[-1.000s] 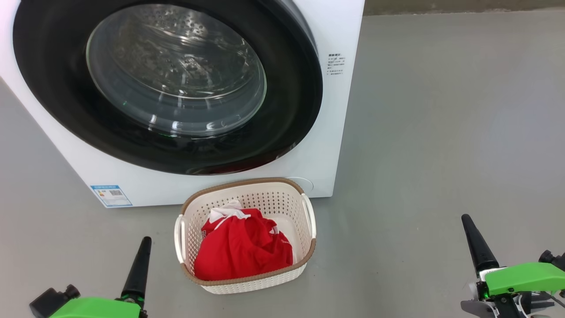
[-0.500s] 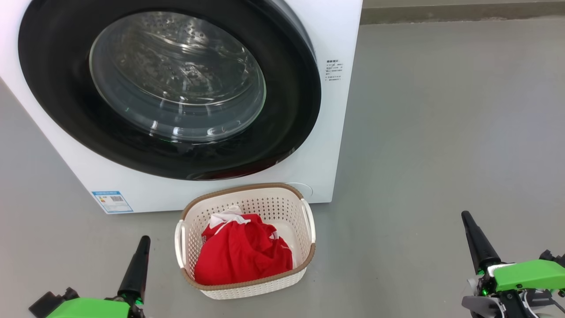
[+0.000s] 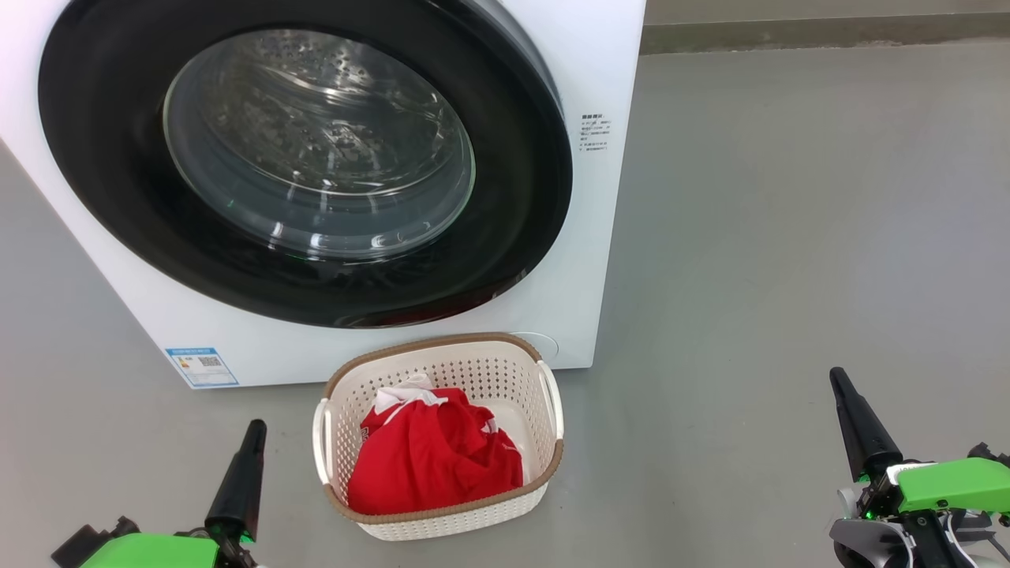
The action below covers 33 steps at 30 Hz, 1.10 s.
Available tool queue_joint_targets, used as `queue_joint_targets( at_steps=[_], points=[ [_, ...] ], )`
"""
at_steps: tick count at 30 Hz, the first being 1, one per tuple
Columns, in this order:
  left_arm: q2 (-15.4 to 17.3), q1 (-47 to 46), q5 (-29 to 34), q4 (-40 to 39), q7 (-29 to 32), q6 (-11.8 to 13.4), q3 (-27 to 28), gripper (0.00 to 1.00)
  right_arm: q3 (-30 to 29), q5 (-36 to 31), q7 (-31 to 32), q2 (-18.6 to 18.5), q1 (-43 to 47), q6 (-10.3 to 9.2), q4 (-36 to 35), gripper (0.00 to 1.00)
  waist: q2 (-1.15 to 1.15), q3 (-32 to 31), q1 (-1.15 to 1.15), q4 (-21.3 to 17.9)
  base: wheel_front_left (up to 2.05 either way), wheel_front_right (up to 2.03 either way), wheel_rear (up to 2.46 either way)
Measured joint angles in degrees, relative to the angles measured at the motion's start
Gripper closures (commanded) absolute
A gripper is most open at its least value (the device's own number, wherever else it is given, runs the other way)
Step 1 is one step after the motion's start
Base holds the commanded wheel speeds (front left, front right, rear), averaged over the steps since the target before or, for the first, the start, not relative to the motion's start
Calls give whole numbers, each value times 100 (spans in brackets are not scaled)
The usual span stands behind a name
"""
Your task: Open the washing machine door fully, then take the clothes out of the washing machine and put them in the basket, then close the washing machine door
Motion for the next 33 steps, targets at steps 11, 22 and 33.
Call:
queue_joint_targets(
  at_steps=[11,22,33],
  points=[
    [-2,0,0,0,5,0,30,100,-15,0,16,1,-1,0,-1,100,0,0,0,0,0,0,0],
    [-5,0,2,0,14,0,57,100,-26,-1,24,3,-1,0,-1,100,0,0,0,0,0,0,0],
    [-9,0,3,0,56,0,81,100,-35,-1,41,7,-1,0,-1,100,0,0,0,0,0,0,0]
  ],
)
